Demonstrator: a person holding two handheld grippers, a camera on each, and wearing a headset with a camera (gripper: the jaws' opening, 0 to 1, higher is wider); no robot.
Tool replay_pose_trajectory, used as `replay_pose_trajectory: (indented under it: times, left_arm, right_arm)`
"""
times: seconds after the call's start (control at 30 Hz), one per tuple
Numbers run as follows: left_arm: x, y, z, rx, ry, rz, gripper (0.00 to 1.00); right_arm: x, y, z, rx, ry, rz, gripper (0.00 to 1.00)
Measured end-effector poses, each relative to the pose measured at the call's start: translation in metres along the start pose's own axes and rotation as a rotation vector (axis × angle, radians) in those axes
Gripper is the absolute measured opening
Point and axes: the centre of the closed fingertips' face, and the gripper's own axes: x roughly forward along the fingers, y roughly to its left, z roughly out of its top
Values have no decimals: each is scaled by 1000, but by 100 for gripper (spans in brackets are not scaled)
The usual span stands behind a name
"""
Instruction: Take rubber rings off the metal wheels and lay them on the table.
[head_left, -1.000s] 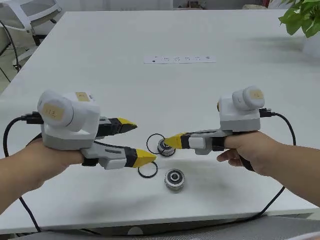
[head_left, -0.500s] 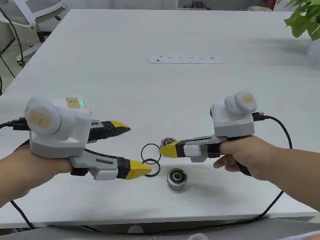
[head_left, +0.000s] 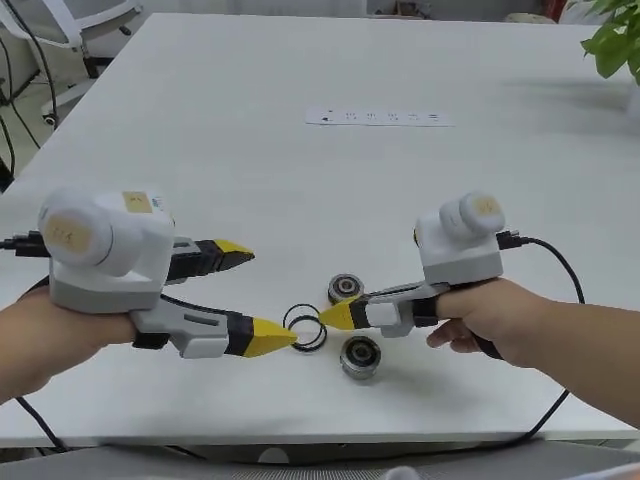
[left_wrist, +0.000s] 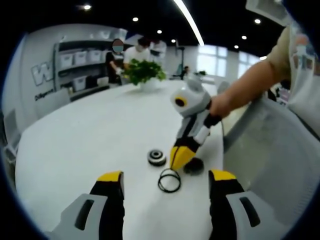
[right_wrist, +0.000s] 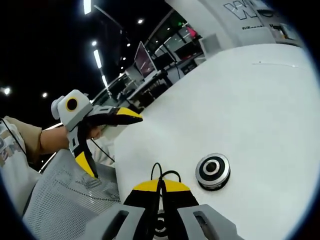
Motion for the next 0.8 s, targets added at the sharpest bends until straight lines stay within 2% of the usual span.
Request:
replay_pose_trajectory:
  times: [0.63, 0.8]
  left_arm:
    - [0, -1, -5, -9, 19, 0, 68]
    - [-1, -2, -5, -10, 20, 1, 68]
  right_arm:
    - [0, -7, -7, -10, 22, -34, 0]
    - [2, -5, -10, -45, 33, -49, 4]
